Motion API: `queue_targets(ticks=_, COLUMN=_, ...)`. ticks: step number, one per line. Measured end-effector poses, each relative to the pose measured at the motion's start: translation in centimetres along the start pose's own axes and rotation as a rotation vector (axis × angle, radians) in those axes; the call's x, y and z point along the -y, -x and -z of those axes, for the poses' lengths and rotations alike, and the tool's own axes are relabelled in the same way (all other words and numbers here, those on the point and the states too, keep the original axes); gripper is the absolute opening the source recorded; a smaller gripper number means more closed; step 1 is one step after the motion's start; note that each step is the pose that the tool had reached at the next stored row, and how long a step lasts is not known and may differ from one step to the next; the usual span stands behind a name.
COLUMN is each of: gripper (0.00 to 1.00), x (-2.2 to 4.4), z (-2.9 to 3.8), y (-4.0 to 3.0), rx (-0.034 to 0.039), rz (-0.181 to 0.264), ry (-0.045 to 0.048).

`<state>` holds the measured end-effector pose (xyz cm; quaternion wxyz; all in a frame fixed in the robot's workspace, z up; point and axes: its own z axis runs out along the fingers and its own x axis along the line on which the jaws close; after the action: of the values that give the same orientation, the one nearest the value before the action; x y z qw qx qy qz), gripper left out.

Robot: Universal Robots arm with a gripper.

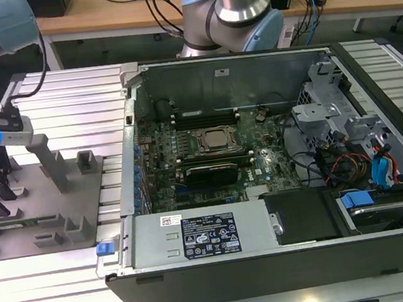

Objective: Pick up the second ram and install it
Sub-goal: 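Pick up the second ram and move it above second insertion slot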

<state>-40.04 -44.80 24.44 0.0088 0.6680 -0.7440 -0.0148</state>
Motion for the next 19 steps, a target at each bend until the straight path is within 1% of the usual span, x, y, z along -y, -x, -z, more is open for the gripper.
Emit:
queue_targets(ticks=2, gripper=0.36, x=0.1, z=-0.38, y=-0.8, rx=-0.0004, rz=0.011, ry=0.0)
queue_targets(ticks=4, gripper=0.36, x=0.14, z=-0.67, y=-1.05, rx=0.0011, rz=0.018, ry=0.0003)
queue_targets(ticks=6, gripper=0.36, x=0.18, z=-1.15, y=-1.29, rx=0.0026, rz=0.031, ry=0.0005)
queue_targets(ticks=7, gripper=0.36, x=0.18, z=-1.33, y=-1.31, rx=0.0021, rz=0.044, ry=0.0007)
queue_targets(ticks=8, gripper=0.36, x=0.19, z=-1.53, y=-1.32, rx=0.0012, rz=0.07, ry=0.0009)
queue_targets(ticks=10, gripper=0.36, x=0.2, z=-1.77, y=-1.33, rx=0.0004, rz=0.095, ry=0.0011)
queue_targets(ticks=11, gripper=0.36, x=0.22, z=-2.11, y=-1.33, rx=0.0002, rz=0.101, ry=0.0011)
queue_targets(ticks=12, gripper=0.36, x=0.23, z=-2.48, y=-1.33, rx=0.0001, rz=0.102, ry=0.0012)
queue_targets(ticks=14, gripper=0.36, x=0.24, z=-2.86, y=-1.33, rx=0.0001, rz=0.103, ry=0.0012)
queue_targets(ticks=17, gripper=0.36, x=0.28, z=-4.05, y=-1.34, rx=0.0001, rz=0.103, ry=0.0012)
queue_targets(ticks=19, gripper=0.36, x=0.28, z=-4.14, y=-1.34, rx=0.0, rz=0.103, ry=0.0013)
